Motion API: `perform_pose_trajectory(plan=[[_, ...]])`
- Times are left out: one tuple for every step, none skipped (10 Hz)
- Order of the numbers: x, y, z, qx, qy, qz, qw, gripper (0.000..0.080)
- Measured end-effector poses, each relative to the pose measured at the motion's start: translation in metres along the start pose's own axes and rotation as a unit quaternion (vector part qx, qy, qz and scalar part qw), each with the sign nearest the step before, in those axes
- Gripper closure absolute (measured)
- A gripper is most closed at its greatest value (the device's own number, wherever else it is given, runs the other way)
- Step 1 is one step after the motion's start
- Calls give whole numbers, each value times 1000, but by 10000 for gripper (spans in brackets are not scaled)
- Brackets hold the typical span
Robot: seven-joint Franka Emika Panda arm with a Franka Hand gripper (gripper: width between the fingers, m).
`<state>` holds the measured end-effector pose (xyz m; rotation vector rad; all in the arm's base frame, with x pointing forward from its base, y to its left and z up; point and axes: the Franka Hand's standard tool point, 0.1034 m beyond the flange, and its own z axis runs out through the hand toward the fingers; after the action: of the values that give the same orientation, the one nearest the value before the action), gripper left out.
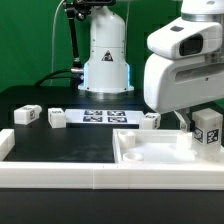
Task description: Assemble one leg
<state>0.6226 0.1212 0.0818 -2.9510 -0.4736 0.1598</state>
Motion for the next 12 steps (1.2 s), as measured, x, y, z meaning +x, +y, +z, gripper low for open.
perform_pose_trajectory(plan=[[1, -1, 0, 0, 2, -1, 1000, 151], [1, 0, 0, 0, 2, 0, 1000, 302], [1, 0, 0, 0, 2, 0, 1000, 442], [0, 3, 0, -3, 1, 0, 1000, 501], [0, 4, 0, -3, 1, 0, 1000, 501], [0, 4, 0, -3, 1, 1, 1000, 503], [0, 4, 0, -3, 1, 6, 1000, 503], [0, 4, 0, -3, 1, 6, 1000, 503], [0, 3, 0, -4, 5, 32, 999, 503], [-2, 2, 1, -6, 13, 78, 997, 503], [-4, 1, 3, -8, 25, 128, 991, 503], [-6, 1, 7, -6, 32, 166, 986, 503]])
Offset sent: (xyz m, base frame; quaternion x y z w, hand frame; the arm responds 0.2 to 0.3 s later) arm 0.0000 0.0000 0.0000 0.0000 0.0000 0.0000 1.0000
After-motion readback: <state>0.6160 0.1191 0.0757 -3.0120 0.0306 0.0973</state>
